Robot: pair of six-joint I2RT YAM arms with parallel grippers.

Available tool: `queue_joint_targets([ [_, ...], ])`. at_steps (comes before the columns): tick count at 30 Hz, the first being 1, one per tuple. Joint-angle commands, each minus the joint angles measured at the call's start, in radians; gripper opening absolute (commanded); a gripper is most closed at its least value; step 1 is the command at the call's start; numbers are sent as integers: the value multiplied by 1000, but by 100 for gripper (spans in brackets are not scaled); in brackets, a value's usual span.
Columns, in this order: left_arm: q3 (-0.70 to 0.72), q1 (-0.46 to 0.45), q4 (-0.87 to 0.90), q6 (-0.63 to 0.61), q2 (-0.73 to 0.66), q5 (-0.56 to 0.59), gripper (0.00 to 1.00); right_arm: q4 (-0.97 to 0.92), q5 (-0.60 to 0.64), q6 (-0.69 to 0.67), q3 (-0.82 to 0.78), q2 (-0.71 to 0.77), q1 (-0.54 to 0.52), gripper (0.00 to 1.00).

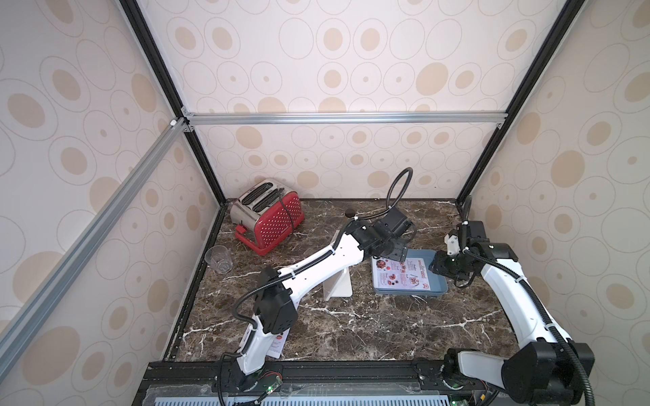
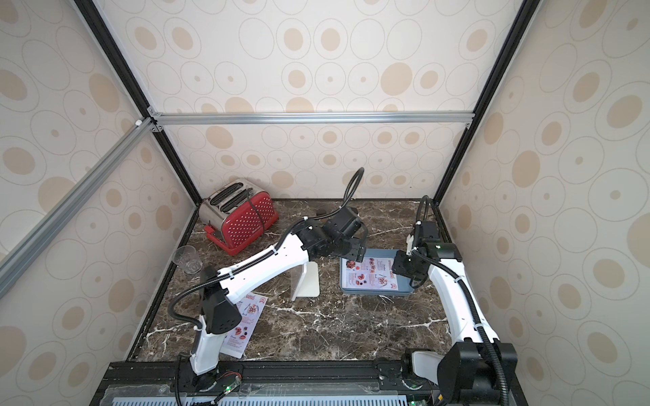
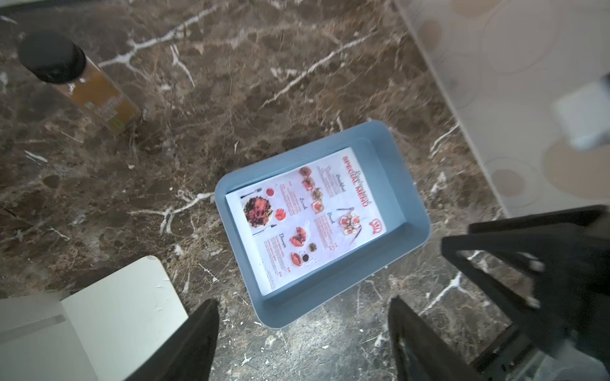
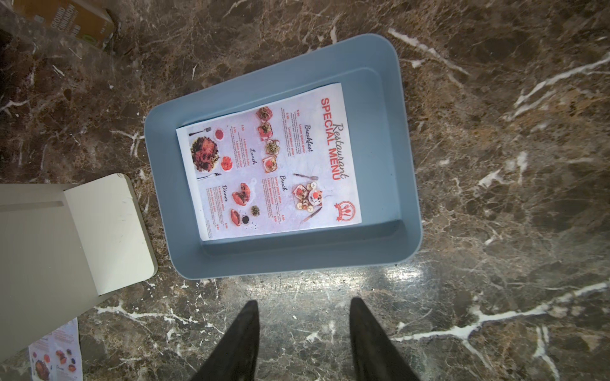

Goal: Replace the menus in the menu holders
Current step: Pick up the menu from the storage box.

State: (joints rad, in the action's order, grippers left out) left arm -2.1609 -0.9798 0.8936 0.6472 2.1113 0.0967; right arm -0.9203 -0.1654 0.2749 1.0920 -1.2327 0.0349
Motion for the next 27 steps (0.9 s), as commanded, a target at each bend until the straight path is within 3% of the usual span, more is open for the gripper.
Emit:
queue_joint_targets([
  [1, -82, 2, 162, 31, 52, 90, 79, 12, -29, 5, -42, 7, 5, 46],
  [13, -140, 13, 177, 28, 239, 166, 70, 163, -72, -34, -102, -100, 19, 46],
  [22, -129, 46, 147, 40, 300, 130, 53, 227, -80, -49, -89, -208, 36, 46],
  [27, -129, 65, 130, 61, 321, 109, 50, 265, -94, -80, -85, -253, 37, 46],
])
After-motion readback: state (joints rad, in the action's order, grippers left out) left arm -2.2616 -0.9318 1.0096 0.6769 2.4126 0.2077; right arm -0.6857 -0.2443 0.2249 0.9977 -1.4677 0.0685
